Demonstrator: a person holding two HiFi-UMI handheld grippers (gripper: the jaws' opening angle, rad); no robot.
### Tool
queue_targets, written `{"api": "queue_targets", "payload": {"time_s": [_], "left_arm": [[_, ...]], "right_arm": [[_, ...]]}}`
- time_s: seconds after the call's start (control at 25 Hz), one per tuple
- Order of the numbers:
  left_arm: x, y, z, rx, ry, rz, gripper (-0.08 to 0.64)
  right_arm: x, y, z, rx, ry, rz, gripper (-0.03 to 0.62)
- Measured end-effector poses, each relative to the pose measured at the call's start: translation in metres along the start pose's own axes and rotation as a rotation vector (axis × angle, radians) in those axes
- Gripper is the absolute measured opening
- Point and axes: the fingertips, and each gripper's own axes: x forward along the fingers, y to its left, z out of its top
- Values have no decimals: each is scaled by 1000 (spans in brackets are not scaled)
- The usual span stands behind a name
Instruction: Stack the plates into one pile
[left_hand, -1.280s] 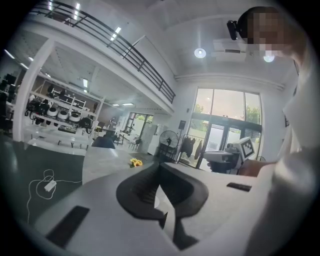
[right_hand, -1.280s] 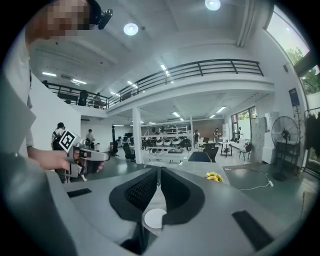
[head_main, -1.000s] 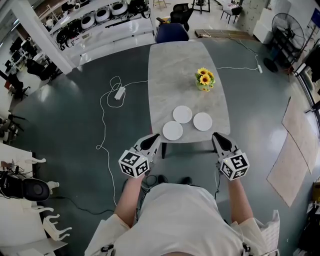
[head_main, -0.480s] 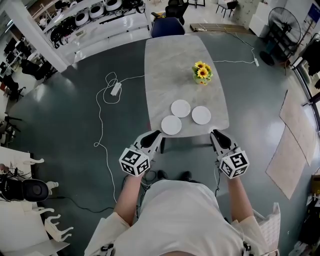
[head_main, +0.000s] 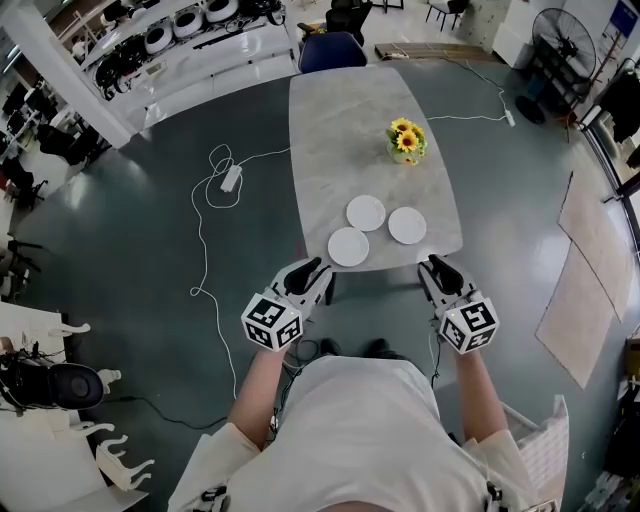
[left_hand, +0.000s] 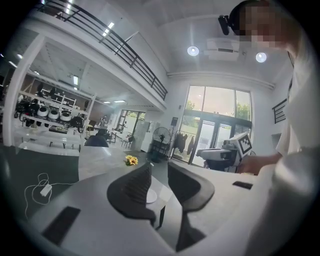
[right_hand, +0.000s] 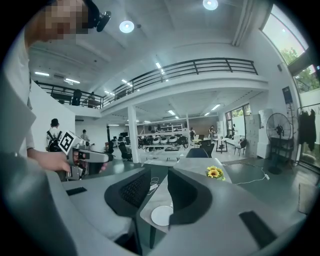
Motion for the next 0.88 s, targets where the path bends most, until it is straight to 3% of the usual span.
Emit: {"api": "queue_targets", "payload": {"time_s": [0.52, 0.88], "left_arm": [[-10, 22, -7, 6, 37, -44, 109], [11, 39, -7, -21, 52, -24, 109]], "right_arm": [[9, 17, -16, 41, 16, -60, 120], [29, -7, -18, 60, 46, -50, 117]]}}
